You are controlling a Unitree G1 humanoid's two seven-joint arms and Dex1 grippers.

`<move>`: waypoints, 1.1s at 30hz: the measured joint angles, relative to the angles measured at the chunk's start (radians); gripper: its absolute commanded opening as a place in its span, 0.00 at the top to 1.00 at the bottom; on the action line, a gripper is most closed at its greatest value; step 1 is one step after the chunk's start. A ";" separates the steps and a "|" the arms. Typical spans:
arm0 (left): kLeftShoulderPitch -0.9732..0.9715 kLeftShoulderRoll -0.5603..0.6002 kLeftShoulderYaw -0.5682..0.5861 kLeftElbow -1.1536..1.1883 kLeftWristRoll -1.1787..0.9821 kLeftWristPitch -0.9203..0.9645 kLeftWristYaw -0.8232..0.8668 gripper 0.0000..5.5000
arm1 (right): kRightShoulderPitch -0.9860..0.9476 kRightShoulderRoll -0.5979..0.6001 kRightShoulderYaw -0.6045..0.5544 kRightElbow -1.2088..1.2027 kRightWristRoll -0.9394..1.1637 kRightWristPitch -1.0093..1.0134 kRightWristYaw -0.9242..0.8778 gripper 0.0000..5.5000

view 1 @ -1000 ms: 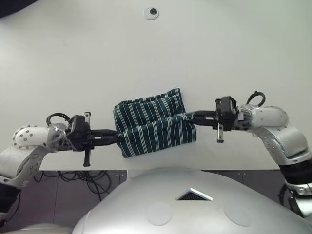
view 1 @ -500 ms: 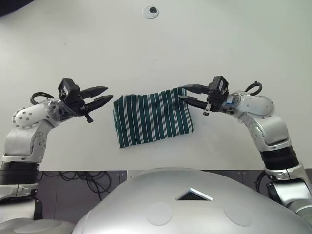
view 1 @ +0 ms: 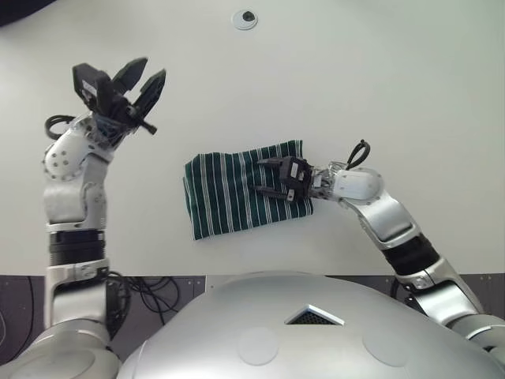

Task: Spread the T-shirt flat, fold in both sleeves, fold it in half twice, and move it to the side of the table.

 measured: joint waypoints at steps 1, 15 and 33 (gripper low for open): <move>-0.033 -0.070 0.006 0.007 0.003 -0.035 0.045 0.69 | -0.039 0.050 0.012 0.053 -0.037 0.000 -0.061 0.54; -0.130 -0.259 0.043 0.262 0.100 -0.387 0.157 0.69 | -0.382 -0.092 -0.253 0.788 -0.248 -0.216 -0.713 0.54; -0.141 -0.343 0.055 0.535 0.416 -0.771 0.393 0.69 | -0.124 0.113 -0.373 0.522 -0.214 -0.972 -0.953 0.54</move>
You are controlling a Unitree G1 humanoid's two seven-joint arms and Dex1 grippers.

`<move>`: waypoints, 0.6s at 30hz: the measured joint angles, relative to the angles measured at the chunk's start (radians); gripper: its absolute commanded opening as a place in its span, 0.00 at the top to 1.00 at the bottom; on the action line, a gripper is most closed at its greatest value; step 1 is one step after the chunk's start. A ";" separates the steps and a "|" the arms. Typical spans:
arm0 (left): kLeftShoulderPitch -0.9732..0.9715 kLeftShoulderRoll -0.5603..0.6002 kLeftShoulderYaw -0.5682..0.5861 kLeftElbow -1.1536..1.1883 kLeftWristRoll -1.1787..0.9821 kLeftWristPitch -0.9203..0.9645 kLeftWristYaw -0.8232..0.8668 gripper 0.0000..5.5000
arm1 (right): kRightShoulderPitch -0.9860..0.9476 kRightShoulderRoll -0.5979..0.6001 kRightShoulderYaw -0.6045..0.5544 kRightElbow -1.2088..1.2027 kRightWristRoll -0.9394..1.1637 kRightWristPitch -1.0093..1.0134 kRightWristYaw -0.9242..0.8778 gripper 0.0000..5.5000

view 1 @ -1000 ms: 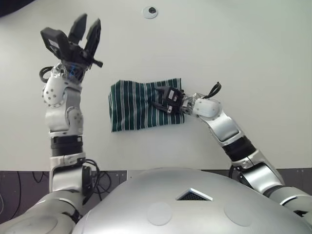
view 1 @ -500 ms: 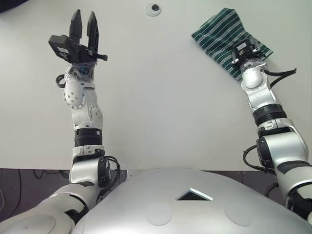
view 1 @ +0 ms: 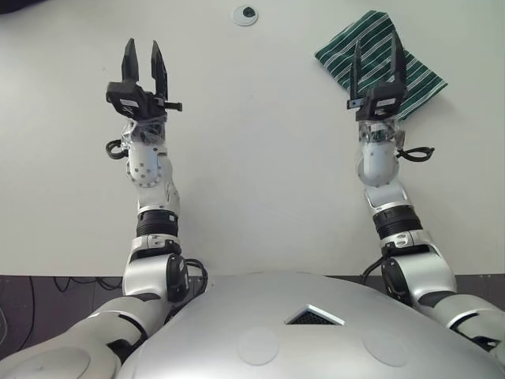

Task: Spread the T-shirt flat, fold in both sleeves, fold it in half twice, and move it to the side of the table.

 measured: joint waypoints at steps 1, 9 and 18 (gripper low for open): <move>0.000 0.000 -0.001 0.007 0.020 -0.028 0.015 0.69 | 0.003 0.000 -0.002 -0.010 0.000 -0.018 0.005 0.54; 0.006 -0.001 -0.030 -0.002 0.105 -0.155 0.086 0.69 | 0.052 -0.001 -0.043 -0.012 0.007 -0.030 0.053 0.54; 0.074 -0.008 -0.032 -0.067 0.257 -0.181 0.223 0.69 | 0.068 0.037 -0.063 0.011 0.117 -0.029 0.172 0.54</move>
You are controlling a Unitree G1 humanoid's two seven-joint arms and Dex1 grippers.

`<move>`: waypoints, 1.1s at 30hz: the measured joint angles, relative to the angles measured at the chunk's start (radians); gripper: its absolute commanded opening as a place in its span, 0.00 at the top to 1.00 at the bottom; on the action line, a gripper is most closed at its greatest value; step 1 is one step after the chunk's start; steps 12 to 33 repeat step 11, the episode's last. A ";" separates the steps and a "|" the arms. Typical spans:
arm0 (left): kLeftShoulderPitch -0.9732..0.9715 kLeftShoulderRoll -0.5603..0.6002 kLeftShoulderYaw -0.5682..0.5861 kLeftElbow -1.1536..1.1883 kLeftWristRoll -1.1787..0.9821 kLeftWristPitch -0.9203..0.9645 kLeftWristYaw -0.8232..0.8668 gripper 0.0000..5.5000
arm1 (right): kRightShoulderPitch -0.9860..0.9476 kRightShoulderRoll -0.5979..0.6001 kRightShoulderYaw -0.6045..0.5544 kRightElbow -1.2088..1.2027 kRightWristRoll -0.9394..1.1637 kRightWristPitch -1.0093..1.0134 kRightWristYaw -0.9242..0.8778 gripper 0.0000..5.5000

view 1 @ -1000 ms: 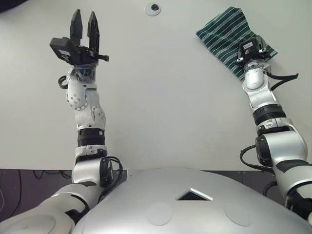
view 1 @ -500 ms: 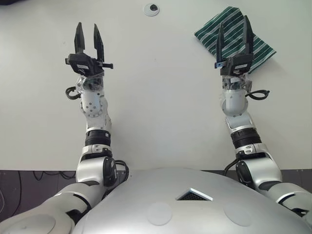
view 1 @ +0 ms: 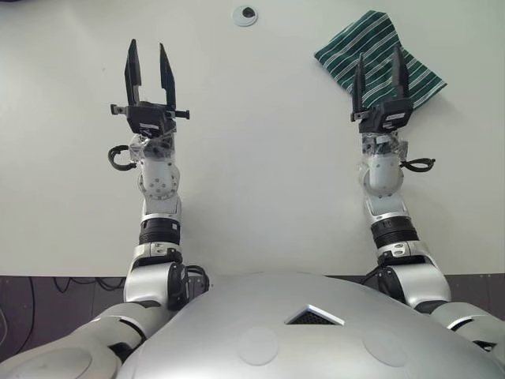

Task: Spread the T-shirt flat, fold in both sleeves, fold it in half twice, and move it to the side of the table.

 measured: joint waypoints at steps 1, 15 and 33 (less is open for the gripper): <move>0.011 -0.001 0.000 -0.013 0.011 0.002 0.018 0.69 | 0.006 -0.001 -0.002 -0.002 0.016 0.000 0.020 0.54; 0.064 -0.013 -0.037 -0.090 0.118 0.048 0.128 0.69 | 0.080 0.001 -0.004 -0.076 0.058 0.009 0.149 0.54; 0.064 -0.013 -0.037 -0.090 0.118 0.048 0.128 0.69 | 0.080 0.001 -0.004 -0.076 0.058 0.009 0.149 0.54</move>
